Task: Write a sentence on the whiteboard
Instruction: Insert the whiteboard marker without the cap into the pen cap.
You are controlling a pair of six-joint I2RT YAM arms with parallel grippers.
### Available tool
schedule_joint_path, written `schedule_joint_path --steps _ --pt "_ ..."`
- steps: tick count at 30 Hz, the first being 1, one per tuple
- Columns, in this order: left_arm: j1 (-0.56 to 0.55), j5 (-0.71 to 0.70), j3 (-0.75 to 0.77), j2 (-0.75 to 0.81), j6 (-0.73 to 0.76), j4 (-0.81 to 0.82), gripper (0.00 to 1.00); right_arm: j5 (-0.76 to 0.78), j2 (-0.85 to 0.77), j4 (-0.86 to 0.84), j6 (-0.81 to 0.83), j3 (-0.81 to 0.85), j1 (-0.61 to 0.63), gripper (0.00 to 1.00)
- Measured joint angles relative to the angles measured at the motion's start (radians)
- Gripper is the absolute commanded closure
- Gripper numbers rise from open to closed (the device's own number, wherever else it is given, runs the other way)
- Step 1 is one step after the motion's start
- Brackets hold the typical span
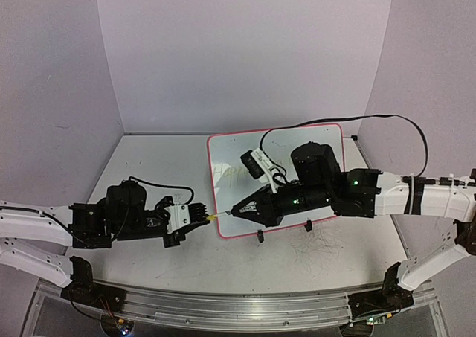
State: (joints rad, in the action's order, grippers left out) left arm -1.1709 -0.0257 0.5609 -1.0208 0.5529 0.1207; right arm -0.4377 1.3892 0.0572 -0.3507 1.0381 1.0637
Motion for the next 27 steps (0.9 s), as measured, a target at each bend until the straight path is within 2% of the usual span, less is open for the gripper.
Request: schedule_joint_path --steps 27 --pt "0.003 0.022 0.073 -0.093 -0.013 -0.190 1.00 -0.007 0.165 0.178 0.026 0.134 0.010 1.00"
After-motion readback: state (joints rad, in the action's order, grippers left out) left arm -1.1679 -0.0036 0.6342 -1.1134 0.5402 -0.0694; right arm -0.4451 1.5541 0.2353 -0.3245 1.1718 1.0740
